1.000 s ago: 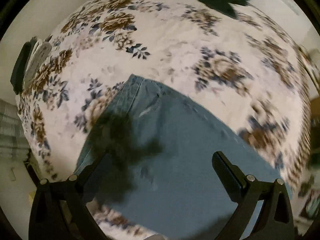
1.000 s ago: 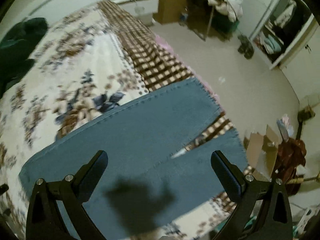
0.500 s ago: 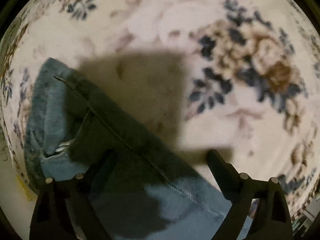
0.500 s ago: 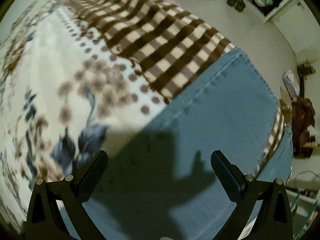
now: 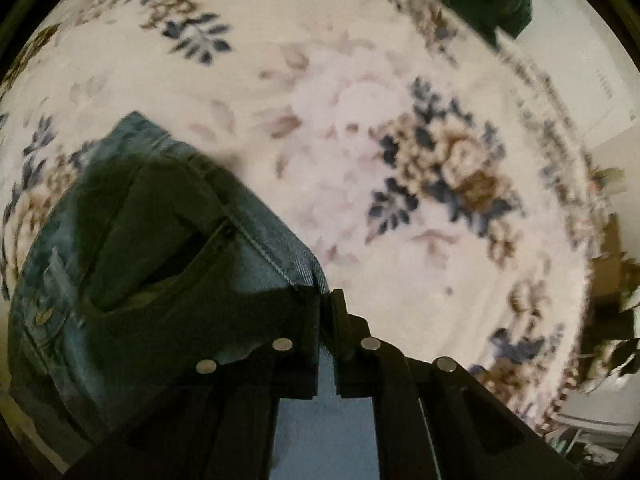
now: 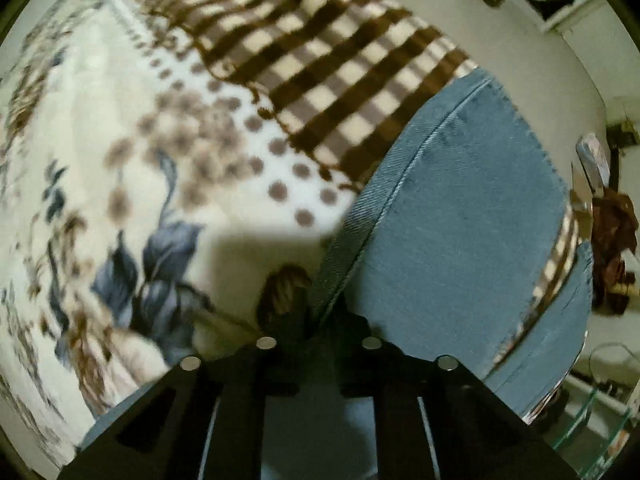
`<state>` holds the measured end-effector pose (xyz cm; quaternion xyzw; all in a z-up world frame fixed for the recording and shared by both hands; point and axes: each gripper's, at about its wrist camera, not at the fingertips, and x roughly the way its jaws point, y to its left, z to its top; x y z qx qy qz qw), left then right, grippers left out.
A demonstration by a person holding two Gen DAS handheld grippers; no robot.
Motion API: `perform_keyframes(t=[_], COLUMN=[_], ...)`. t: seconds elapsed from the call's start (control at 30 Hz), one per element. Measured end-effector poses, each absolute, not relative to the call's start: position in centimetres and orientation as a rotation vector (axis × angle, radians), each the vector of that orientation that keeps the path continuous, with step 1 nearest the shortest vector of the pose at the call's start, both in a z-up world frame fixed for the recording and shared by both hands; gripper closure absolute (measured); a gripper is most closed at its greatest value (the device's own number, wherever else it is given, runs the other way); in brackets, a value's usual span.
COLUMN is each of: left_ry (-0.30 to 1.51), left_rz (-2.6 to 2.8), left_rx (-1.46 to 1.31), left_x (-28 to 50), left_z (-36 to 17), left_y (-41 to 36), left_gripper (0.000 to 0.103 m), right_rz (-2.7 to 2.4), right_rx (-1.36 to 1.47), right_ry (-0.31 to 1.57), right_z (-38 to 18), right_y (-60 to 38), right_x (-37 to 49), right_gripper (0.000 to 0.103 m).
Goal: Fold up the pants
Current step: 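Grasp the jeans waistband with the left tool while the right tool grasps the leg hems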
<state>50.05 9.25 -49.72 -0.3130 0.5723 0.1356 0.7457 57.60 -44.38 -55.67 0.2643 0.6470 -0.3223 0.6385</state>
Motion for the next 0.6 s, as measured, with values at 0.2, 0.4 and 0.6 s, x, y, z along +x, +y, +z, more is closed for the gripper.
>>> perform_keyframes(t=[0.2, 0.4, 0.6], left_ry=[1.158, 1.163, 1.209], left_rz=[0.231, 0.221, 0.329], left_rx=[-0.741, -0.762, -0.887], left_x=[45.5, 32.7, 21.9], left_z=[-46.2, -44.6, -50.2], left_y=[12.5, 14.4, 15.6], left_gripper=[0.1, 0.1, 0.101], right_rz=[-0.62, -0.552, -0.518], right_rx=[0.632, 0.67, 0.661], right_ry=[1.397, 1.423, 1.48], right_z=[-51.7, -49.5, -53.3], right_y=[-43.0, -44.1, -44.6], right_x=[48.8, 37.2, 29.3], right_gripper=[0.096, 0.096, 0.096])
